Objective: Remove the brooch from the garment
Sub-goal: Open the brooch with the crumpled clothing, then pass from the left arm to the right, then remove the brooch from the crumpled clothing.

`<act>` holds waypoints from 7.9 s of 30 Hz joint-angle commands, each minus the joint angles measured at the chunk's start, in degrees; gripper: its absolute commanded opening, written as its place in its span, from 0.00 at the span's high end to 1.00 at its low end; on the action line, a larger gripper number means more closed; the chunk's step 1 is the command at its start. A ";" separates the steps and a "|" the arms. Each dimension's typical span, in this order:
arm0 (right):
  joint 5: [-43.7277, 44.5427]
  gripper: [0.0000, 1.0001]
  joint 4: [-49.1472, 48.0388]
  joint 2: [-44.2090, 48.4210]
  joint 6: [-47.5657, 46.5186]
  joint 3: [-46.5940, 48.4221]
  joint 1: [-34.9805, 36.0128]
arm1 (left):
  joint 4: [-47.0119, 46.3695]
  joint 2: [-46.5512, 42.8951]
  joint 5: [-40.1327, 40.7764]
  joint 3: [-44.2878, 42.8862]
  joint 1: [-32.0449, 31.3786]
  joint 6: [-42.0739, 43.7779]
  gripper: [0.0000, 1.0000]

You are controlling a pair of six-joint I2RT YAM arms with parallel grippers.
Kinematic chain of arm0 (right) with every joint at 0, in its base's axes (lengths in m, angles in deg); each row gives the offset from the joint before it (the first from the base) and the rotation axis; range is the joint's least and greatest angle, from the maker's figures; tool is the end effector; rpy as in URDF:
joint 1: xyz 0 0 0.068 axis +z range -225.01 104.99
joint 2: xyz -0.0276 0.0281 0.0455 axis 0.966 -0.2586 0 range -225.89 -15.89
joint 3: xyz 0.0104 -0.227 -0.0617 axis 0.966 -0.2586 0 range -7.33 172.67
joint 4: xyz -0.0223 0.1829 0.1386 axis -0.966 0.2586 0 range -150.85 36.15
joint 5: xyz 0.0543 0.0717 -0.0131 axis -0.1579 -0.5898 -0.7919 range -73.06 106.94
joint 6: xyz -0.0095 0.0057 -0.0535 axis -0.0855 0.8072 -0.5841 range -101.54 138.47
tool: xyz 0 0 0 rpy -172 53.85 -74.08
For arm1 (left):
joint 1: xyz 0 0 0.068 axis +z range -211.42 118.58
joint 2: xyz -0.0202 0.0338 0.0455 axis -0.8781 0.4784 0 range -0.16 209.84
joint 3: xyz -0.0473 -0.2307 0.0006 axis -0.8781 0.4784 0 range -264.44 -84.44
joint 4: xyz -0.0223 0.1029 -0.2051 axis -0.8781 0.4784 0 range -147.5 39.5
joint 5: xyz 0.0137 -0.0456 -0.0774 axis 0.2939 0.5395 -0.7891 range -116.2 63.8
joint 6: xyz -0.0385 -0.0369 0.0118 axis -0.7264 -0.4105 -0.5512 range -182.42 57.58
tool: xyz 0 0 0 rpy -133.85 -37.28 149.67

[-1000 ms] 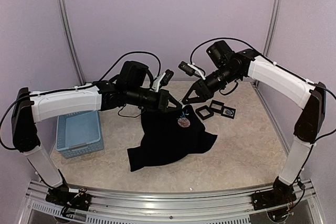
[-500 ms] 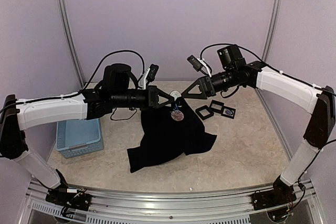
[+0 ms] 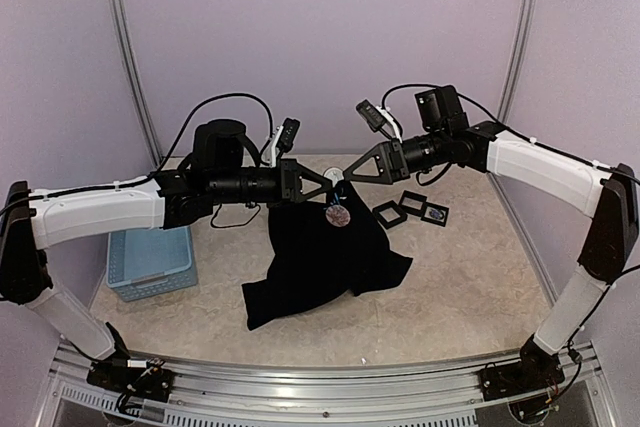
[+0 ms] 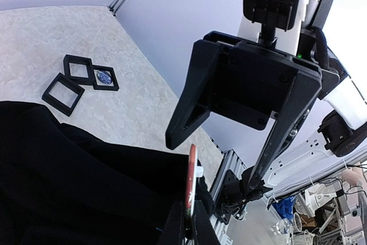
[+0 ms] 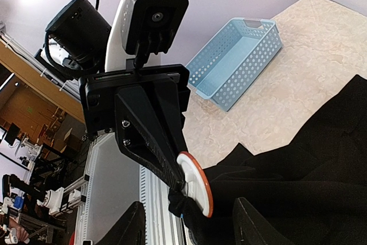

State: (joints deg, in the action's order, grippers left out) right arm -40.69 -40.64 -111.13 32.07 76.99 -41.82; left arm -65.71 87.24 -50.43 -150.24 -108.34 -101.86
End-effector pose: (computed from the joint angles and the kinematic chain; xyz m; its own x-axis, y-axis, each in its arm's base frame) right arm 0.2674 0.2121 0.3081 -0.6318 -0.2629 -0.7292 -0.7711 0.1174 0.6258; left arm 0.2166 -0.2536 0.2915 -0.7185 -0.0799 -0.6909 0.6245 0.3632 -0.6914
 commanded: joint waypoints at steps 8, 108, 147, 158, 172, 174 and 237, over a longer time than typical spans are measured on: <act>-4.51 0.62 -0.67 -1.94 1.46 -0.51 -0.39 | -3.48 -0.74 -1.87 -0.53 0.33 -0.11 1.00; -0.05 1.00 4.26 -9.88 5.03 3.53 0.82 | -0.78 4.52 -8.02 -6.75 0.75 0.50 1.00; -2.20 0.43 -1.23 -3.38 0.88 1.75 -0.80 | 1.35 7.83 -10.09 -3.83 4.37 -4.18 1.00; -1.29 0.30 -7.06 1.74 4.43 -4.45 -5.67 | -1.41 7.39 -11.02 -2.48 4.55 -4.37 1.00; -2.40 0.59 1.86 -2.76 -1.56 -2.18 -4.69 | -2.54 8.11 -13.38 -3.98 3.96 -4.28 1.00; -2.51 0.62 2.58 -3.26 -2.15 -1.81 -4.25 | -2.45 8.47 -13.49 -4.45 3.86 -4.18 1.00; 11.78 1.00 -1.90 0.67 -4.42 -3.04 -0.65 | 10.84 12.13 -7.30 -10.20 1.17 2.07 1.00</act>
State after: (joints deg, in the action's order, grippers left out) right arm -33.19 -45.32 -113.06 32.03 73.58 -43.44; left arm -57.17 99.68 -58.86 -159.26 -106.74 -100.72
